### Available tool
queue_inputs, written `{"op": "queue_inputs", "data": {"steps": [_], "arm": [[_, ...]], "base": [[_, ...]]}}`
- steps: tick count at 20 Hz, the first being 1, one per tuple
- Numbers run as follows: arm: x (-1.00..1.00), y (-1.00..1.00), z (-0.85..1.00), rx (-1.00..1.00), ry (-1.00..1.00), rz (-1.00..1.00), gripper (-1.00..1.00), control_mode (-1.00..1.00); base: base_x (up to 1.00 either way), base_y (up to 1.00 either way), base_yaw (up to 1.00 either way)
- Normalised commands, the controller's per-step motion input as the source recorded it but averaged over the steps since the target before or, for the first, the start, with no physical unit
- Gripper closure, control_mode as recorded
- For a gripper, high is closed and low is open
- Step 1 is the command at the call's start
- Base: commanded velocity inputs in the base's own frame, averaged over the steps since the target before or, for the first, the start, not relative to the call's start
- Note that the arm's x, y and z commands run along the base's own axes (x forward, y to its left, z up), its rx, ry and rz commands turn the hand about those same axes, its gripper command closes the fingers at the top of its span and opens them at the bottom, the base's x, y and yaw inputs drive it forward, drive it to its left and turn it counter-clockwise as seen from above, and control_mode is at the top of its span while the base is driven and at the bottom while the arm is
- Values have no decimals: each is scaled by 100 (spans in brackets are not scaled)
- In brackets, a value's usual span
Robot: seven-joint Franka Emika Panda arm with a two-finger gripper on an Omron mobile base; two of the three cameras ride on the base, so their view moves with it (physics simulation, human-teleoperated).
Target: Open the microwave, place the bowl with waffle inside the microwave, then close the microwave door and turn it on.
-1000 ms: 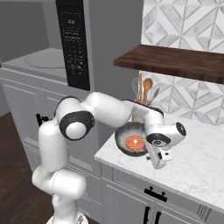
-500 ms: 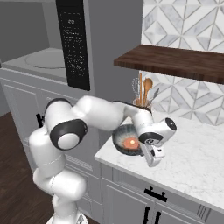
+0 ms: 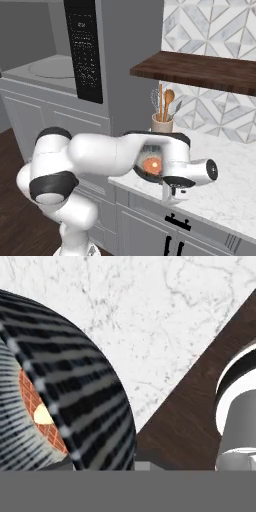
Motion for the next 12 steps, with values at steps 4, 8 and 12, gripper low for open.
{"op": "queue_inputs", "data": {"steps": [4, 8, 12], "arm": [[-99, -8, 93, 27, -6, -45, 100, -100], [-100, 16, 72, 4, 0, -38, 100, -100], [-100, 58, 65, 0, 0, -29, 100, -100]], "base": [[0, 0, 0], [0, 0, 0], [0, 0, 0]]}}
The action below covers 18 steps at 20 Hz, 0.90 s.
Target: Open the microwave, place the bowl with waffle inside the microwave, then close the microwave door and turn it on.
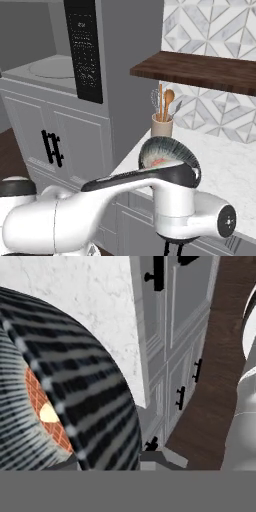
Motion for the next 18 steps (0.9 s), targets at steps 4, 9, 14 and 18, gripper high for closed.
{"op": "queue_inputs", "data": {"steps": [4, 9, 14, 18], "arm": [[-99, 96, 54, -5, -3, -25, 100, -100], [-82, 100, 40, -21, -2, -16, 100, -100], [-62, 100, 62, -27, -3, -15, 100, -100], [-32, 100, 67, -36, 0, -11, 100, -100]], "base": [[0, 0, 0], [0, 0, 0], [0, 0, 0], [0, 0, 0]]}}
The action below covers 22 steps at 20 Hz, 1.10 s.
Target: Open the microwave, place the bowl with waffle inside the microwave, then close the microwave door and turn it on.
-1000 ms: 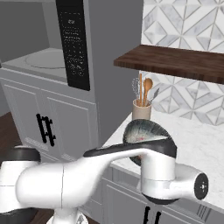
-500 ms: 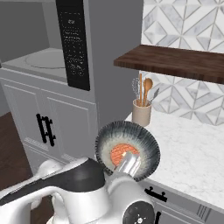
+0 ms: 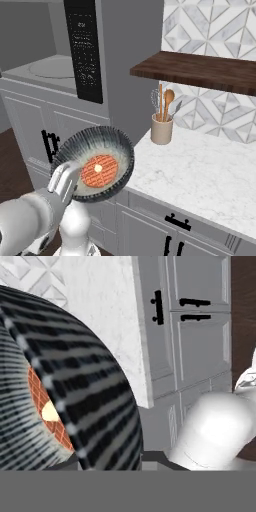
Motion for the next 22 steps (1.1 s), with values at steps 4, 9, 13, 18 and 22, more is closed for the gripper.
{"op": "queue_inputs", "data": {"steps": [4, 9, 13, 18, 22], "arm": [[-4, 100, 59, -42, 7, 0, 100, -100], [0, 100, 40, -45, 28, 12, 100, -100], [24, 100, -6, -15, 12, 33, 100, -100], [54, 74, -24, 10, -8, 35, 100, -100], [93, 4, -15, 30, -22, 40, 100, -100]], "base": [[0, 0, 0], [0, 0, 0], [0, 0, 0], [0, 0, 0], [0, 0, 0]]}}
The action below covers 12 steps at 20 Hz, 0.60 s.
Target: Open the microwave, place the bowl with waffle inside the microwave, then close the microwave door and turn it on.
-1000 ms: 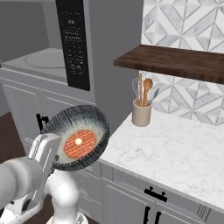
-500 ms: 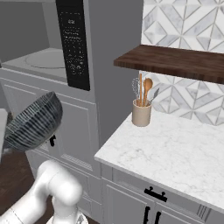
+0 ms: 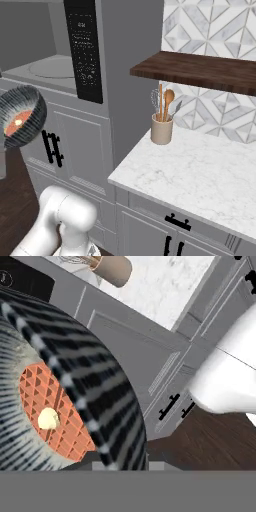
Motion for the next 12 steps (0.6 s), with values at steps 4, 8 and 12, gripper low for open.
{"op": "queue_inputs", "data": {"steps": [4, 8, 12], "arm": [[54, 46, 10, 20, -2, 18, 100, -100], [29, 100, 26, 0, 0, -2, 100, -100], [6, 89, 51, 11, -15, -8, 100, -100]], "base": [[0, 0, 0], [0, 0, 0], [0, 0, 0]]}}
